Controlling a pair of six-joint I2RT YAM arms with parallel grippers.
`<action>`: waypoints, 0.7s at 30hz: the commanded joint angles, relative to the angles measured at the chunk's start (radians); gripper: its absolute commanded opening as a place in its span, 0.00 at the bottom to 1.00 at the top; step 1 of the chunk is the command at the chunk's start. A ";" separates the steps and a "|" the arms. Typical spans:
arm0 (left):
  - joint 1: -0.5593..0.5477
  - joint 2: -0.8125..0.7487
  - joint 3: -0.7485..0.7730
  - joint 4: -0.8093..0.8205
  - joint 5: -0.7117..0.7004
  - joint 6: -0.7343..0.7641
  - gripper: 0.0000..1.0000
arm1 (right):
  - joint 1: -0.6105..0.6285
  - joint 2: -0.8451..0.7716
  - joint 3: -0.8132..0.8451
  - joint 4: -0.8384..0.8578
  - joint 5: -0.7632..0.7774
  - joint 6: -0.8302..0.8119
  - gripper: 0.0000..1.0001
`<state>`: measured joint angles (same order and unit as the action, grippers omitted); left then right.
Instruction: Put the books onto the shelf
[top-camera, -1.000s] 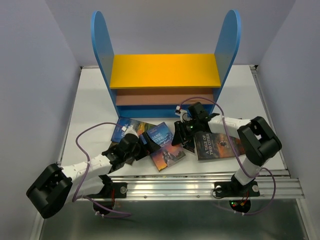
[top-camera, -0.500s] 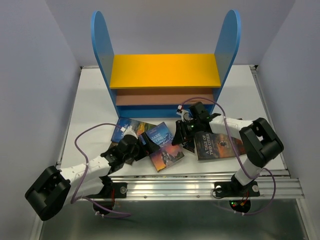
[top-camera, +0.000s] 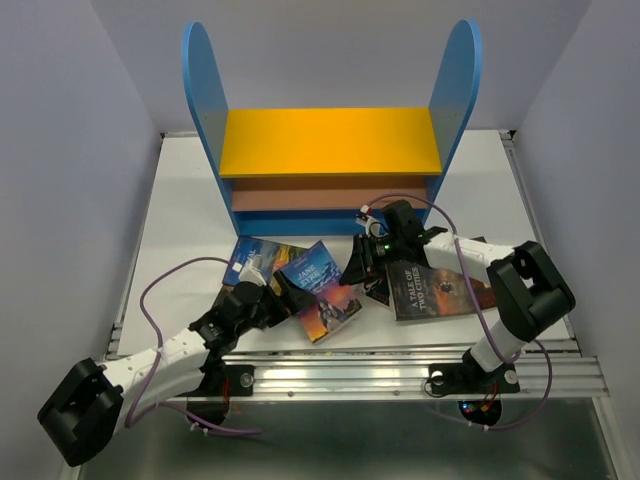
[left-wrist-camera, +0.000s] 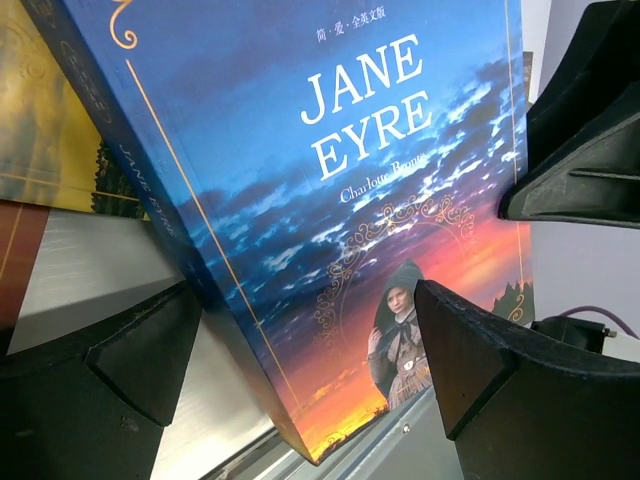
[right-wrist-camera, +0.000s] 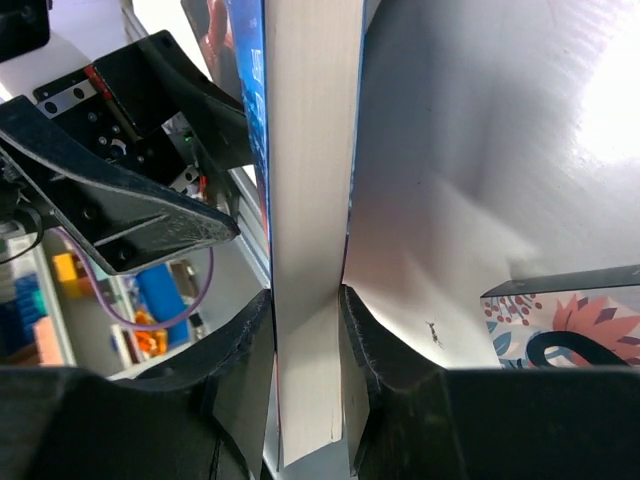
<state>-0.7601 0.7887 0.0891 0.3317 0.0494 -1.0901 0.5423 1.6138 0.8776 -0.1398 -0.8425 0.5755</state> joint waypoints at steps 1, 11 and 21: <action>-0.005 -0.005 -0.011 0.075 0.000 -0.016 0.99 | -0.018 0.008 -0.034 0.098 -0.154 0.096 0.01; -0.004 0.009 -0.072 0.148 0.050 -0.057 0.99 | -0.018 -0.002 -0.098 0.187 -0.194 0.308 0.01; -0.004 -0.106 -0.123 0.306 0.110 -0.040 0.92 | -0.027 0.026 -0.094 0.189 -0.201 0.302 0.01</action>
<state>-0.7586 0.7418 0.0349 0.4206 0.0807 -1.1259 0.5087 1.6386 0.7559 -0.0242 -0.9527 0.8429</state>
